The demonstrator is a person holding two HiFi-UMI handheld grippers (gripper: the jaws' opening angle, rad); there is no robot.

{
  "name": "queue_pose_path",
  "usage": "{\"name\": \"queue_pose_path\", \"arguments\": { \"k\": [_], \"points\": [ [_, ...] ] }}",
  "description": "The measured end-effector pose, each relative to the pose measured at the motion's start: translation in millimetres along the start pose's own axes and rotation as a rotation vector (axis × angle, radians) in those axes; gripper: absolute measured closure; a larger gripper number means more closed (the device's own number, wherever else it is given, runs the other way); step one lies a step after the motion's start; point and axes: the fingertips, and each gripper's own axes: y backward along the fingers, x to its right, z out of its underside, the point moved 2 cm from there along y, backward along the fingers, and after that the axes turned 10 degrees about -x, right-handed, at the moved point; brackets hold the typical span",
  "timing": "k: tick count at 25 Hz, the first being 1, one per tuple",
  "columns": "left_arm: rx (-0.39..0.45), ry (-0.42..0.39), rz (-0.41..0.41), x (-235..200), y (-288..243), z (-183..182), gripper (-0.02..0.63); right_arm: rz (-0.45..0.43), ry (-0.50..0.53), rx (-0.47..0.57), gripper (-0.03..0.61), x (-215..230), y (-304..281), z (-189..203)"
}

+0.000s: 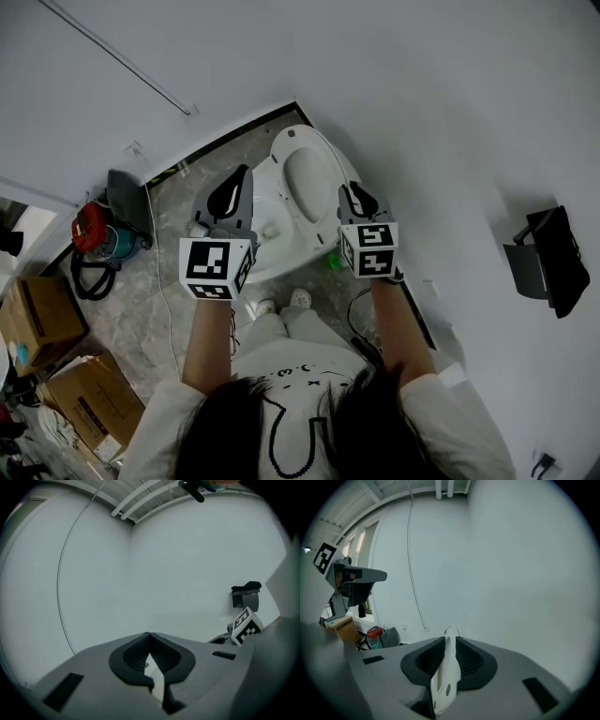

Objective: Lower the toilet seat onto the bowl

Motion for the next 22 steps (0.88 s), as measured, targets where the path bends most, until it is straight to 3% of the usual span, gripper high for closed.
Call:
{"name": "queue_pose_path", "arguments": {
  "k": [2, 13, 22],
  "points": [
    [-0.010, 0.003, 0.000, -2.2, -1.0, 4.8, 0.604, -0.005, -0.006, -0.030, 0.463, 1.0, -11.6, 3.6],
    [-0.058, 0.025, -0.013, -20.5, -6.5, 24.8, 0.604, 0.104, 0.096, -0.224, 0.465, 10.9, -68.6, 23.6],
    [-0.064, 0.024, -0.010, -17.7, -17.3, 25.1, 0.604, 0.196, 0.188, -0.266, 0.488, 18.7, -82.2, 27.0]
  ]
}}
